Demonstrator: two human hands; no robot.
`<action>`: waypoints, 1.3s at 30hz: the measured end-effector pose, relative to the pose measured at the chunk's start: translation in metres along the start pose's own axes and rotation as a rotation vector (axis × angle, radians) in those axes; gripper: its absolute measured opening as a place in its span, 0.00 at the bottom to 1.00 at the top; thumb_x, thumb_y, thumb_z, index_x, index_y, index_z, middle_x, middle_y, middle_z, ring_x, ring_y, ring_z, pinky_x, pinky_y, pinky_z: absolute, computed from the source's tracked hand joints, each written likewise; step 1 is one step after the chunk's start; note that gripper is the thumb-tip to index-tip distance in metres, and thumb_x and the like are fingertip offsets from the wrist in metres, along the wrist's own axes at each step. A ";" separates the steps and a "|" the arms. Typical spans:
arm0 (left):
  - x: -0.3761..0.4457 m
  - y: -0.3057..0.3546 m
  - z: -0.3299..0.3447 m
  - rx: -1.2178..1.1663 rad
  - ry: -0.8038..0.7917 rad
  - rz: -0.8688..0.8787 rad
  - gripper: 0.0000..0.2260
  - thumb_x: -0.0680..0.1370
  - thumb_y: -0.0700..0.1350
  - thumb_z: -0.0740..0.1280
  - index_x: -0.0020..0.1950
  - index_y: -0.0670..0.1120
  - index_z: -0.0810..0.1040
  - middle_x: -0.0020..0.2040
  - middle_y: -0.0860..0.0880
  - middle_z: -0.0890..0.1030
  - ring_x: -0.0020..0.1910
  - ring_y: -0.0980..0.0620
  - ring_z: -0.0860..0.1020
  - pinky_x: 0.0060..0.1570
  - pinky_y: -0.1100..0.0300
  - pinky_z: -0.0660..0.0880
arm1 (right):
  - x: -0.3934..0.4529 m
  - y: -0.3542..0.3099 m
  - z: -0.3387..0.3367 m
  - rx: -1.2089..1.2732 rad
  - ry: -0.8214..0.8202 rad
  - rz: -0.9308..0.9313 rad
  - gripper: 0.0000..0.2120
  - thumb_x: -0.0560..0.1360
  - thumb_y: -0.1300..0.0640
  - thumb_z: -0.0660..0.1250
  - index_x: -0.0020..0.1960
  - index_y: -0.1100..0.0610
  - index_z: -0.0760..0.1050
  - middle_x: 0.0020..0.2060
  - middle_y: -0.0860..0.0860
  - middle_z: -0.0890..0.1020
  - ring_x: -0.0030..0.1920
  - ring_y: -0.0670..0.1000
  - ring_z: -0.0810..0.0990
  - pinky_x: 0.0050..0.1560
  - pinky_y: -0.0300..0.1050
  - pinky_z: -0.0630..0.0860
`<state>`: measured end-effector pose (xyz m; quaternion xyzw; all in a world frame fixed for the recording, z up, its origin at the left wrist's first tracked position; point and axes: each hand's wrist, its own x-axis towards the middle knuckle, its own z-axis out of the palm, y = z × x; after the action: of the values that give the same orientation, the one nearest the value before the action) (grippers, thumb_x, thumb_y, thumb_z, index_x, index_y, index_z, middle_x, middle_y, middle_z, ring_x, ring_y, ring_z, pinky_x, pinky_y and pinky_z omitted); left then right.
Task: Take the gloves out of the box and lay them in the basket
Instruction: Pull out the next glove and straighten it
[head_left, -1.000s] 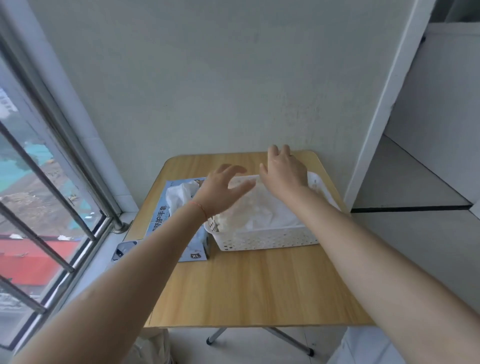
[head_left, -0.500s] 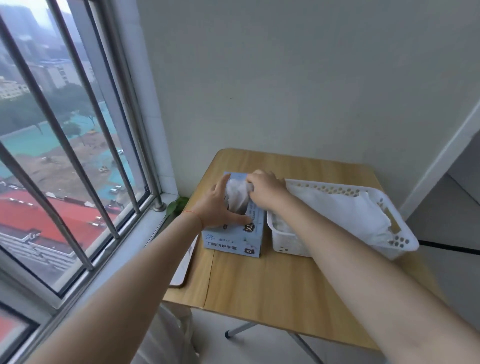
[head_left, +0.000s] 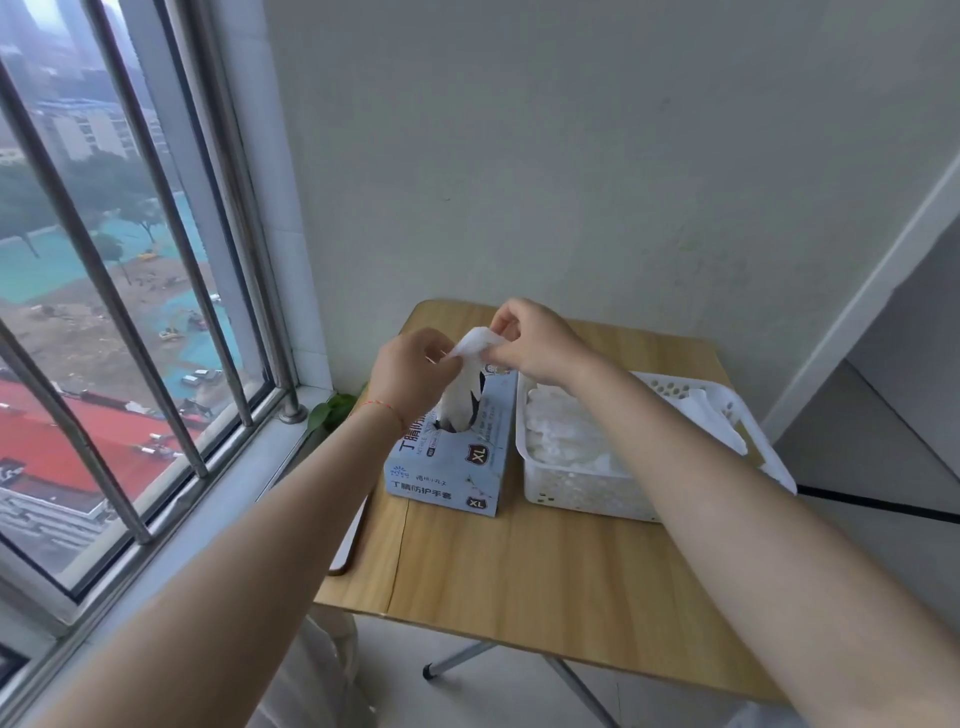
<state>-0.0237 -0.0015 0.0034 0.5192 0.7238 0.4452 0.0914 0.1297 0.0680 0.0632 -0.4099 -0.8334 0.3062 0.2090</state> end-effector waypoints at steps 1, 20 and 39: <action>0.001 -0.001 -0.001 -0.020 0.008 -0.027 0.04 0.76 0.45 0.71 0.49 0.49 0.79 0.42 0.53 0.79 0.41 0.53 0.78 0.36 0.67 0.69 | -0.002 0.000 -0.003 -0.017 -0.033 0.012 0.13 0.71 0.55 0.73 0.52 0.54 0.74 0.41 0.46 0.74 0.39 0.46 0.73 0.34 0.40 0.69; -0.021 0.044 -0.046 -0.580 -0.256 -0.396 0.14 0.68 0.58 0.62 0.42 0.48 0.77 0.39 0.48 0.79 0.36 0.48 0.74 0.39 0.56 0.70 | -0.018 -0.016 -0.039 0.513 0.079 0.105 0.07 0.74 0.53 0.72 0.41 0.56 0.77 0.41 0.52 0.82 0.40 0.49 0.78 0.43 0.43 0.75; -0.032 0.063 -0.051 -0.680 -0.333 -0.212 0.07 0.81 0.43 0.66 0.46 0.43 0.81 0.34 0.51 0.84 0.32 0.57 0.81 0.34 0.67 0.78 | -0.047 -0.023 -0.041 0.308 -0.272 -0.020 0.23 0.70 0.42 0.73 0.57 0.55 0.78 0.49 0.51 0.82 0.47 0.48 0.80 0.45 0.38 0.76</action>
<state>0.0029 -0.0522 0.0694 0.4466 0.5598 0.5575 0.4199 0.1685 0.0332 0.1035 -0.3196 -0.8012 0.4806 0.1579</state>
